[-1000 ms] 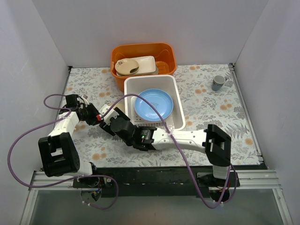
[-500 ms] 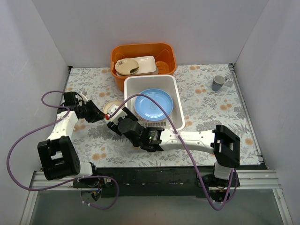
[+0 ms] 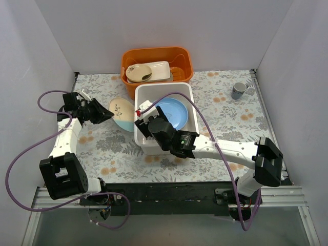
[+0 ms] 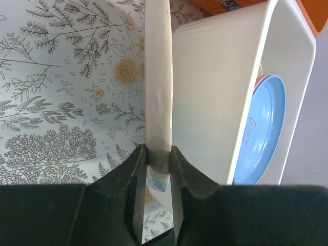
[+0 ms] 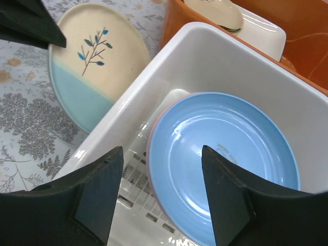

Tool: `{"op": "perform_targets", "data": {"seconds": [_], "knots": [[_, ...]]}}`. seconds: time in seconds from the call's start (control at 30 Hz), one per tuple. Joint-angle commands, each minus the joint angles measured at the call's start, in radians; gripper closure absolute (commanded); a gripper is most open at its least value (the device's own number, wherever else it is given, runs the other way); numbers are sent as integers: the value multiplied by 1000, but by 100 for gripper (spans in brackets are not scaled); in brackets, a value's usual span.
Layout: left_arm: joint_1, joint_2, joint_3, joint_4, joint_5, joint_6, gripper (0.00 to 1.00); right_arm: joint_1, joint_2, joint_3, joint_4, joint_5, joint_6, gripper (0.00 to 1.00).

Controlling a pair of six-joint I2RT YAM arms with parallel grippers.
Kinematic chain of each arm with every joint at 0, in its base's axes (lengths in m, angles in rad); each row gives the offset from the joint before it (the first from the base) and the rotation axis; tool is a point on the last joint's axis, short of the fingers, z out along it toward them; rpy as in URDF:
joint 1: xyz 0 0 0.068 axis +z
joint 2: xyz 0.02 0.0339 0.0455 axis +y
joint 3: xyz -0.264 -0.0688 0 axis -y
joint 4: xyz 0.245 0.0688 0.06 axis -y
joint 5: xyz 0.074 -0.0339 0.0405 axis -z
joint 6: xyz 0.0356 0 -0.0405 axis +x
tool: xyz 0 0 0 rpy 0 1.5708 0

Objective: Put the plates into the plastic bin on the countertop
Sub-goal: Pick up the plate at the center of the board.

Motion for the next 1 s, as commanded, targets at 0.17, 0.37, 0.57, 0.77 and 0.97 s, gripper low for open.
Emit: {"op": "perform_targets", "data": {"seconds": [0.17,0.37,0.57,0.77,0.97], "knots": [[-48,-5,117,-11,112,-8,100,-81,-2,-16,-79,-27,75,30],[-48,-48,140,-71,46,15,100,-96,7,-39,-85,-45,101,30],[-48,-93,155,-118,-5,14,100,-115,5,-51,-89,-52,110,30],[-48,-126,177,-157,-43,12,100,-132,-7,-70,-92,-55,121,30],[-48,-159,197,-183,-72,11,100,-147,-18,-88,-91,-59,126,30]]}}
